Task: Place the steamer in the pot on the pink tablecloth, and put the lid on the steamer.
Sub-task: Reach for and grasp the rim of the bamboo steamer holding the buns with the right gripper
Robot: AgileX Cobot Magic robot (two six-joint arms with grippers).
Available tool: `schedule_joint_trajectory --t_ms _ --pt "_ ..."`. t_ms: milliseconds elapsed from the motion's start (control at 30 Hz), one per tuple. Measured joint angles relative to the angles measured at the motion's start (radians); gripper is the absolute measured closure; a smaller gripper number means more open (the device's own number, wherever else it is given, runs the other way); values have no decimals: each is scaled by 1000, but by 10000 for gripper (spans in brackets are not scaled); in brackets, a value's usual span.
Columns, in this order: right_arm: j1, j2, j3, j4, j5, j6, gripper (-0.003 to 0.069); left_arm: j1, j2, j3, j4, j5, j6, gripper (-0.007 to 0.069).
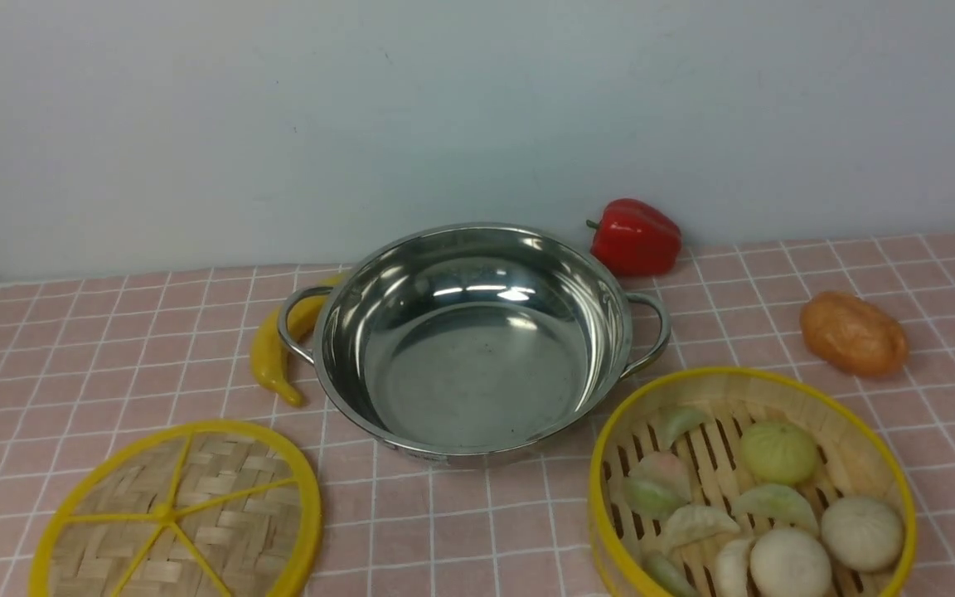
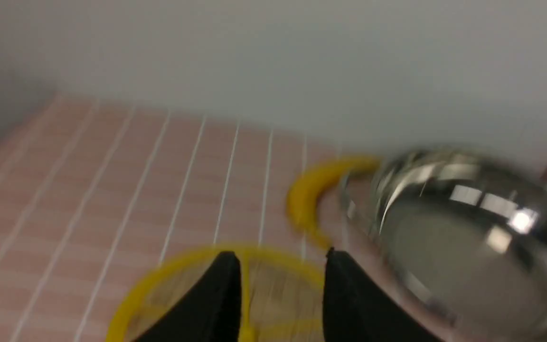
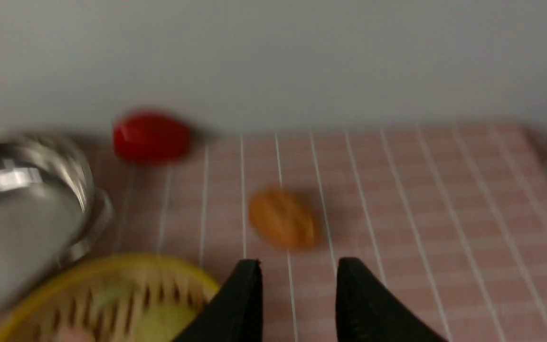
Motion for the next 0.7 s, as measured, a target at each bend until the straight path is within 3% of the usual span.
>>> schedule_joint_trajectory --t_ms 133,300,567,700 --pt "1 172 13 98 43 -110 419 0 165 0 1 113 30 382" --pt "1 376 14 185 8 -179 419 0 361 0 -18 134 102 382" --pt "104 577 14 163 -87 -205 419 0 526 0 -115 113 201 382" --pt "165 634 14 79 -131 -144 419 0 548 0 -155 91 239 382"
